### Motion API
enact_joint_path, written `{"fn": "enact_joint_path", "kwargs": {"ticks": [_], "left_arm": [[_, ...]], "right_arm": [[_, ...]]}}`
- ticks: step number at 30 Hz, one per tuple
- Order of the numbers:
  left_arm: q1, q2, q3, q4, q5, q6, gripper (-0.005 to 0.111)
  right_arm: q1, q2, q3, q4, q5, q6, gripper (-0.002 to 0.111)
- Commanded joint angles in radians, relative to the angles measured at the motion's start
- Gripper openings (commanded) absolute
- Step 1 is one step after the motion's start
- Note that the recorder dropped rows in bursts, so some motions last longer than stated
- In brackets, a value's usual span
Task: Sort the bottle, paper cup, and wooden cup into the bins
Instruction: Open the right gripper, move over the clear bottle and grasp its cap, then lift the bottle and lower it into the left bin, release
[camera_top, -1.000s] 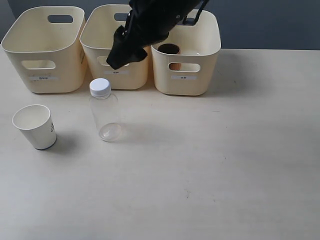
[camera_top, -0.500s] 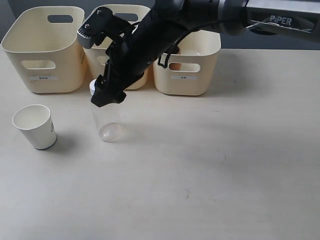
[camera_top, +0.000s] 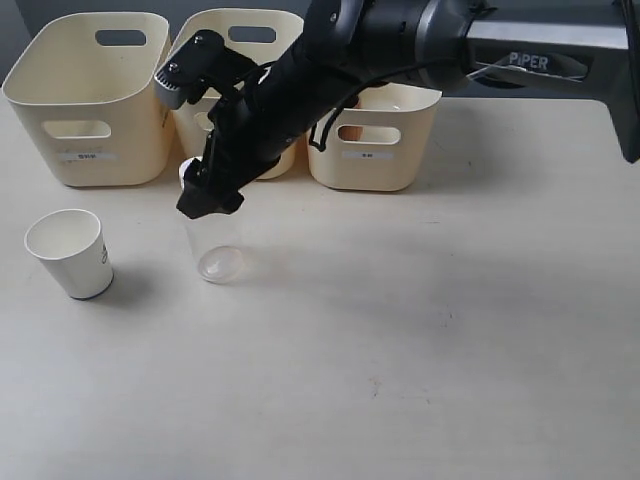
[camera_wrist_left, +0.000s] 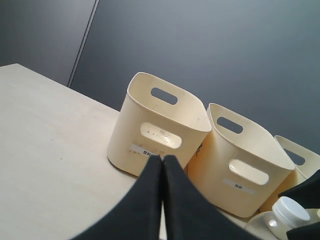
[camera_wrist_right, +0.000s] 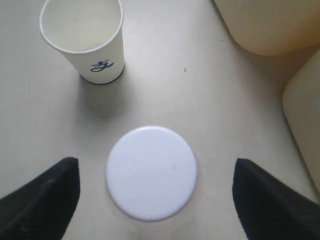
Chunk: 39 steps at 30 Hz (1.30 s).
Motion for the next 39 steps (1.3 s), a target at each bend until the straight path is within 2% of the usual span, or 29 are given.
{"fn": "enact_joint_path", "kwargs": {"ticks": [1,5,9,18,21,22,39], "left_arm": [[-0.006,-0.006,0.000,-0.003,0.000,0.002,0.000],[-0.006,-0.006,0.000,-0.003,0.000,0.002,0.000],[-0.006,-0.006,0.000,-0.003,0.000,0.002,0.000],[-0.006,-0.006,0.000,-0.003,0.000,0.002,0.000],[-0.006,-0.006,0.000,-0.003,0.000,0.002,0.000],[-0.006,-0.006,0.000,-0.003,0.000,0.002,0.000],[-0.006,-0.006,0.000,-0.003,0.000,0.002,0.000]], "right_arm": [[-0.001,-0.001,-0.002,0.020,-0.034,-0.006,0.078],[-0.001,-0.001,-0.002,0.020,-0.044,-0.006,0.078],[-0.001,-0.001,-0.002,0.022,-0.044,-0.006,0.068],[-0.001,-0.001,-0.002,0.022,-0.018,-0.006,0.025],[-0.001,-0.001,-0.002,0.022,-0.015,-0.020,0.003],[-0.001,-0.001,-0.002,0.025,-0.010,-0.033,0.000],[-0.001,-0.030,-0.002,0.026,-0.024,-0.035,0.000]]}}
